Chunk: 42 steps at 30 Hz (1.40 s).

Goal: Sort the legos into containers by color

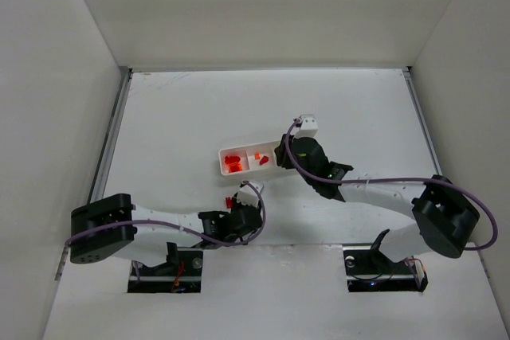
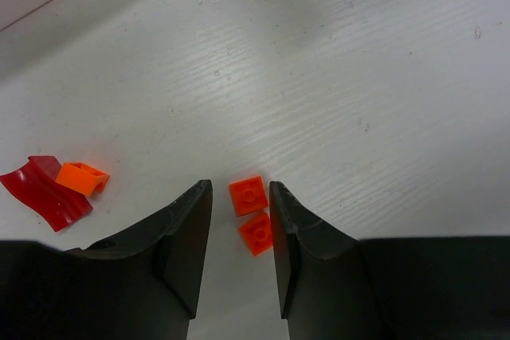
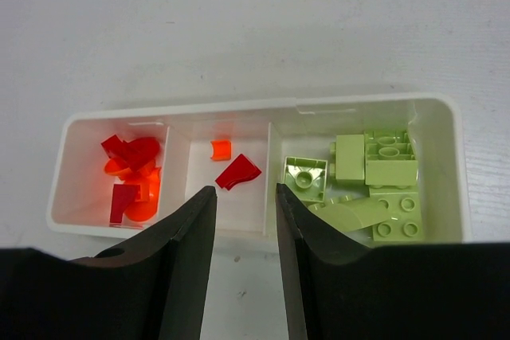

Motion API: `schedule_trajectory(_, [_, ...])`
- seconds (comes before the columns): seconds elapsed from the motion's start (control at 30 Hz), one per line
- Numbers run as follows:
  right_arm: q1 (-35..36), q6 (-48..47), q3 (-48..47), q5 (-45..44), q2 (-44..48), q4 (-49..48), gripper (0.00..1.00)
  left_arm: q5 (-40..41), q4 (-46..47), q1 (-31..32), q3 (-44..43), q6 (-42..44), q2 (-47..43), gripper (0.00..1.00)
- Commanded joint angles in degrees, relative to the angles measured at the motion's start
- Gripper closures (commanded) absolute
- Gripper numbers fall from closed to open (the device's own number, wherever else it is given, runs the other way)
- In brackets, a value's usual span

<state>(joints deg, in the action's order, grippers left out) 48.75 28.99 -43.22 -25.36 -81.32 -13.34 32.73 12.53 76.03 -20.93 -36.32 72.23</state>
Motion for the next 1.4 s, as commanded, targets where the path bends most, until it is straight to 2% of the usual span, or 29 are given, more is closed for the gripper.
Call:
schedule_trajectory(0.0, [-0.11, 0.71, -0.46, 0.23, 1.43, -3.36, 0.58, 1.72, 0.91, 0.21, -1.92, -1.21, 0.37, 0.69])
schedule_trajectory(0.13, [-0.11, 0.89, -0.28, 0.23, 1.78, -3.53, 0.58, 1.9, 0.91, 0.21, -1.84, -1.65, 1.07, 0.73])
schedule_trajectory(0.53, [-1.6, 1.16, 1.74, 0.23, 4.85, -4.41, 0.58, 3.74, 0.03, 1.36, -2.89, -1.39, 4.15, 0.74])
schedule_trajectory(0.63, [-2.56, 1.5, 2.44, 0.32, 5.73, -4.85, 0.58, 3.74, -0.32, 1.27, -3.07, -1.21, 4.33, 0.78])
schedule_trajectory(0.83, [-3.45, 1.86, 2.97, 0.58, 6.52, -4.94, 0.53, 4.71, -1.02, 1.44, -2.98, -0.95, 2.75, 0.81])
schedule_trajectory(1.13, [-3.97, 2.21, 3.41, 1.55, 6.7, -5.2, 0.53, 6.73, -0.67, 1.18, -3.5, -0.25, 0.64, 0.81])
schedule_trajectory(1.37, [-4.85, 2.38, 3.5, 1.55, 6.61, -5.2, 0.54, 6.47, 1.17, -0.66, -6.66, 4.05, -3.23, 0.81])
